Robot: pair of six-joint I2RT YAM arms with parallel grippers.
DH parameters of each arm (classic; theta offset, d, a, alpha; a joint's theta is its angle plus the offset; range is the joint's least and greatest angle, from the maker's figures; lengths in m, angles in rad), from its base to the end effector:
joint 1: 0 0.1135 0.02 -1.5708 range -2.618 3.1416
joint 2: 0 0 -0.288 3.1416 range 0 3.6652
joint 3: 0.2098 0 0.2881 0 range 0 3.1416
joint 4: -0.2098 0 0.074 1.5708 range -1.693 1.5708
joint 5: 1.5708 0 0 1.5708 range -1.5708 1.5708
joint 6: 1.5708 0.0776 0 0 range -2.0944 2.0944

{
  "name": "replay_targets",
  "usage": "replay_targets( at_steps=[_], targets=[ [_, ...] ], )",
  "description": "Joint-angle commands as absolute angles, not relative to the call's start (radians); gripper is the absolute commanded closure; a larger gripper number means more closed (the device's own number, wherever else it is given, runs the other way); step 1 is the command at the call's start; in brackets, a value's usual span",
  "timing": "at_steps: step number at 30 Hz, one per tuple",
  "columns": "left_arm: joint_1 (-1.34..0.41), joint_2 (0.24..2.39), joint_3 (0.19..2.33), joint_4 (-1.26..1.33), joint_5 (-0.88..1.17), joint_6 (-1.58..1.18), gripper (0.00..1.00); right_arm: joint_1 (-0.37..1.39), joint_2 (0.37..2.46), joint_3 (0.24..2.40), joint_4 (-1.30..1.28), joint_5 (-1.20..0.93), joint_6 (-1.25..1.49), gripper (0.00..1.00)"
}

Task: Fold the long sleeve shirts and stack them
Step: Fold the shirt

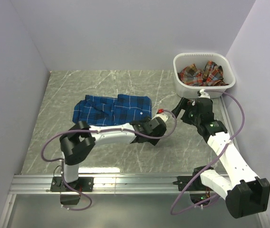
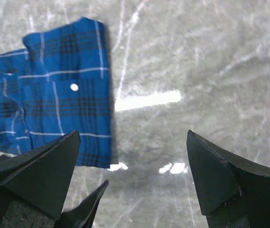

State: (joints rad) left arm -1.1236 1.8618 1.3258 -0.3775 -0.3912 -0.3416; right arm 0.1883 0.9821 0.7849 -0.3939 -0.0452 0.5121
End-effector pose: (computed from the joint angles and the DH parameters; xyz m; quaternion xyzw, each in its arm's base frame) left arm 0.2276 -0.4061 0.1817 0.2958 0.8823 -0.0750 0.3584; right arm 0.2685 0.0547 0.2722 0.1317 0.8724 0.1801 0.4350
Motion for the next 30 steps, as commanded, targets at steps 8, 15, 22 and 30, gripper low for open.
replay_targets(
  at_steps=[8, 15, 22, 30],
  targets=[
    [-1.134, 1.982, 1.374, -0.400, -0.503, -0.339, 0.34, 0.166, 0.991, 0.710, -0.334, -0.095, 0.555, 0.02],
    [-1.134, 1.994, 1.345, -0.397, -0.512, -0.359, 0.57, 0.166, 1.022, 0.670, -0.264, -0.149, 0.587, 0.03],
    [-1.134, 1.913, 1.315, -0.365, -0.503, -0.383, 0.99, 0.166, 1.121, 0.588, -0.066, -0.316, 0.724, 0.03],
    [-1.121, 1.795, 1.259, -0.310, -0.414, -0.429, 0.99, 0.176, 1.391, 0.509, 0.335, -0.535, 0.929, 0.02]
  ],
)
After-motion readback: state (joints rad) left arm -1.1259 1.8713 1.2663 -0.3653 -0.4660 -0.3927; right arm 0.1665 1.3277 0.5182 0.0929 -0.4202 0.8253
